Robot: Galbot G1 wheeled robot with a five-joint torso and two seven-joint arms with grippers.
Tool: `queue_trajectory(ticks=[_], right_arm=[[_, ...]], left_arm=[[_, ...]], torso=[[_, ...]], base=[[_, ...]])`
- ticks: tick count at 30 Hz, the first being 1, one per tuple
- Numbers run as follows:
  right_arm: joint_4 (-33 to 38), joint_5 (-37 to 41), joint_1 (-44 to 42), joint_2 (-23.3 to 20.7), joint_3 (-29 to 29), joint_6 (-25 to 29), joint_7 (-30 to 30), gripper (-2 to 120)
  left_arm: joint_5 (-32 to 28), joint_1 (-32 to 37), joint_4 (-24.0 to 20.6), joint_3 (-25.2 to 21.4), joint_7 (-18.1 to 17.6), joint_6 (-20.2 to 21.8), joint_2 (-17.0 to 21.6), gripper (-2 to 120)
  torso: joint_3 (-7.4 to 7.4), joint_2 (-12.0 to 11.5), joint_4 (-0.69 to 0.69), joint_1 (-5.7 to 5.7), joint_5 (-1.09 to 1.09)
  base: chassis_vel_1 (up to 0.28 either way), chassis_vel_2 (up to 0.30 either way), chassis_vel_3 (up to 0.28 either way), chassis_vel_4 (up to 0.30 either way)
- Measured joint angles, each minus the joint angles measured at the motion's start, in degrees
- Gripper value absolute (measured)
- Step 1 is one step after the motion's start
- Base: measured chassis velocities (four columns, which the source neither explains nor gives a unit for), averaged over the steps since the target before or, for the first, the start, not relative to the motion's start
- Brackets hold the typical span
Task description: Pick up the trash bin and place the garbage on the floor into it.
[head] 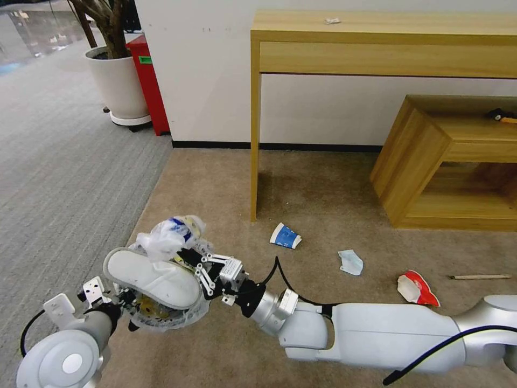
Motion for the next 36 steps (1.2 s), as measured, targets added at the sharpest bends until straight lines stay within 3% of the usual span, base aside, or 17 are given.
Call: queue_trajectory(ticks=[15, 23, 30, 36], right_arm=[[-5.44, 3.07, -3.27, 1.26, -3.49, 0.78, -3.28, 0], [-10.97, 4.50, -5.91, 3.41, -3.21, 0.74, -3.16, 0], [-14.24, 5.17, -5.79, 7.01, -3.06, -1.13, 1.01, 0], [-16.92, 4.51, -6.09, 9.58, -2.29, -2.33, 3.54, 0]], left_arm=[[-0.53, -0.39, -0.84, 0.00, -0.30, 0.02, -0.62, 0], [0.05, 1.28, -5.50, 0.93, 0.06, 0.40, -1.65, 0], [1.35, 3.19, -9.08, 1.77, 0.86, 0.83, -2.68, 0], [3.40, 4.25, -9.60, 2.68, 2.15, 0.90, -3.96, 0]], torso=[[0.00, 0.00, 0.00, 0.00, 0.00], [0.00, 0.00, 0.00, 0.00, 0.00], [0.00, 0.00, 0.00, 0.00, 0.01], [0.00, 0.00, 0.01, 0.00, 0.00]], base=[[0.000, 0.000, 0.000, 0.000], [0.000, 0.000, 0.000, 0.000], [0.000, 0.000, 0.000, 0.000], [0.000, 0.000, 0.000, 0.000]])
